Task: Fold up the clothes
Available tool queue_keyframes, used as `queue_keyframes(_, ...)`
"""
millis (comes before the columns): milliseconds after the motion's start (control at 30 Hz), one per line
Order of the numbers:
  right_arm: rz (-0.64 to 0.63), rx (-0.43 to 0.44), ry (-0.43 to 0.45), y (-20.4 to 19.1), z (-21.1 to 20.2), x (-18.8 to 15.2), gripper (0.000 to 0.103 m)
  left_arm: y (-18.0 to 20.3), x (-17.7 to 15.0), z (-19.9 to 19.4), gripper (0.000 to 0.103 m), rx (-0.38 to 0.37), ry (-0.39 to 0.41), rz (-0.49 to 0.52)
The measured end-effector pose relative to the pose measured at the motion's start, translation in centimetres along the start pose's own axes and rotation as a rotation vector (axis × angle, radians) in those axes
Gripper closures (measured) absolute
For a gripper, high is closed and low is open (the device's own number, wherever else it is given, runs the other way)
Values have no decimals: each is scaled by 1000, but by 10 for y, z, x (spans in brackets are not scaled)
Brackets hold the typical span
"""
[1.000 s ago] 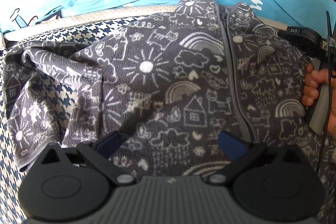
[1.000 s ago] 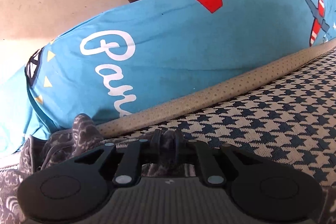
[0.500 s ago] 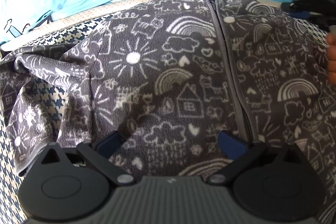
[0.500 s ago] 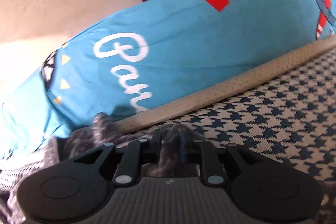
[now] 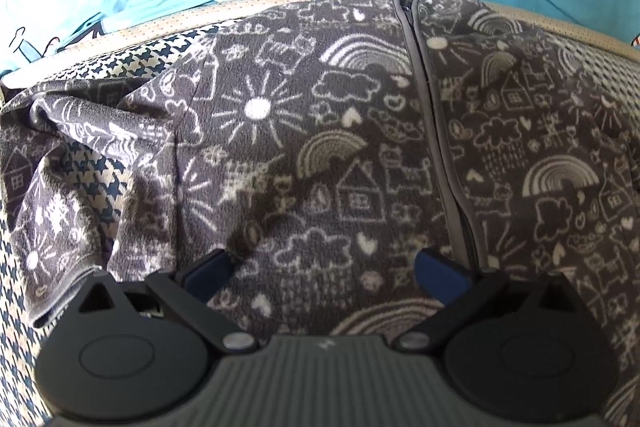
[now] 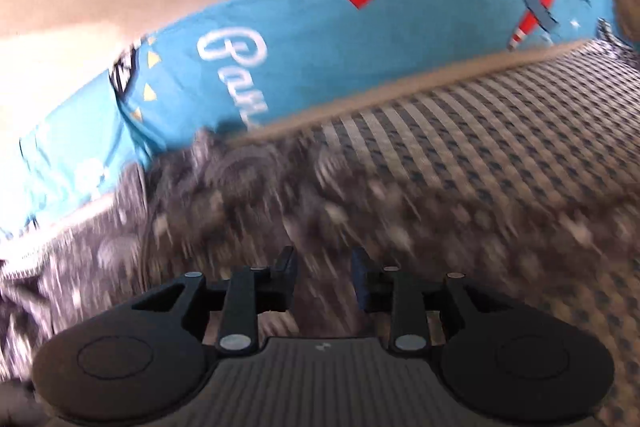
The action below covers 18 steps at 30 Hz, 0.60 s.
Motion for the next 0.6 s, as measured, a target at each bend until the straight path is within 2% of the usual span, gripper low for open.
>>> queue_keyframes(133, -21, 36, -47, 8, -12, -17, 72, -3, 4, -8, 0, -14, 32, -14)
queue_keyframes(367, -37, 118, -156, 17, -5, -35, 72, -7, 12, -12, 0, 18, 69, -38)
queue_keyframes(500, -113, 107, -184, 9, -1, -45, 72, -6, 10, -10, 0, 21, 65, -35)
queue_keyframes(600, -162, 68, -187, 6, 1, -52, 75, -4, 8, -9, 0, 23, 61, -27)
Point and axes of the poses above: each gripper's, at about its wrist camera, not at the fingertips, and z roughly the way its jaws point, y to its right, x to its top, the point moved 2 cm from there along z, roughly the way its jaws point, and after that the axes turned 7 degrees about -y, right-handed, at the moved point
